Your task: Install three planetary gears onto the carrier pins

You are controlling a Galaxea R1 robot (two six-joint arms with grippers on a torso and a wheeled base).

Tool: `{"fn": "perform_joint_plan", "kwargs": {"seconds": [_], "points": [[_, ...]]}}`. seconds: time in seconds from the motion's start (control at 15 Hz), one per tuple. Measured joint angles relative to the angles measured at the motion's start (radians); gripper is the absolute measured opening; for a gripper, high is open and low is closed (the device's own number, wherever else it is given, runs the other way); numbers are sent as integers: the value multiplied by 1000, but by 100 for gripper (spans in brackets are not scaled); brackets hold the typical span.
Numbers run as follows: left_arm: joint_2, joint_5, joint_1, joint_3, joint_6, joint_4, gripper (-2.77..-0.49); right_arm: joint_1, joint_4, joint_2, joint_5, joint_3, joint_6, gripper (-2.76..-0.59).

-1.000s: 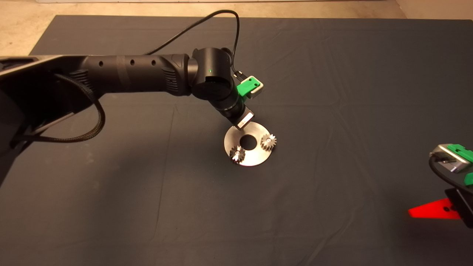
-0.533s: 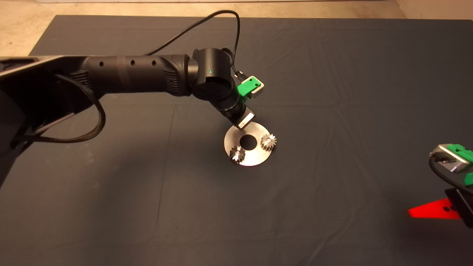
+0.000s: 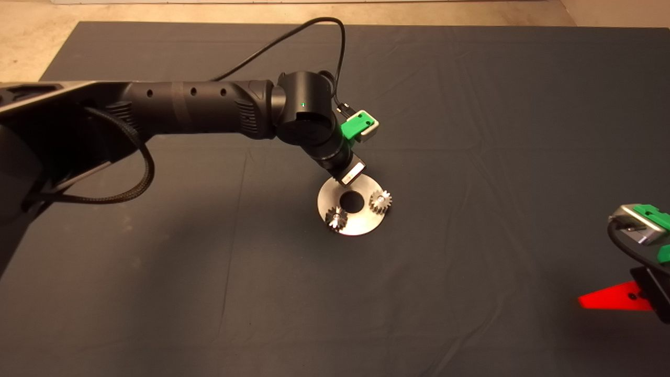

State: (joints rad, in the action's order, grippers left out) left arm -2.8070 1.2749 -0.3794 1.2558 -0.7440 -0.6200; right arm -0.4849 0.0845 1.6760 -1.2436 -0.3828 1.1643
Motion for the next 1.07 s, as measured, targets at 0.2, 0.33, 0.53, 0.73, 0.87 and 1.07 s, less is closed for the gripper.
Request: {"fn": "perform_joint_plan", "kwargs": {"seconds": [0.2, 0.33, 0.53, 0.73, 0.87, 1.07], "points": [[0, -1, 0, 0, 0, 0, -271, 0, 0, 0, 0, 0, 0, -202], [0, -1, 0, 0, 0, 0, -271, 0, 0, 0, 0, 0, 0, -202], [0, 0, 3, 0, 0, -4, -271, 0, 0, 0, 0, 0, 0, -202], [0, 0, 4, 0, 0, -5, -271, 0, 0, 0, 0, 0, 0, -202], [0, 0, 8, 0, 0, -8, -271, 0, 0, 0, 0, 0, 0, -202], [0, 0, 9, 0, 0, -8, -271, 0, 0, 0, 0, 0, 0, -202]]}}
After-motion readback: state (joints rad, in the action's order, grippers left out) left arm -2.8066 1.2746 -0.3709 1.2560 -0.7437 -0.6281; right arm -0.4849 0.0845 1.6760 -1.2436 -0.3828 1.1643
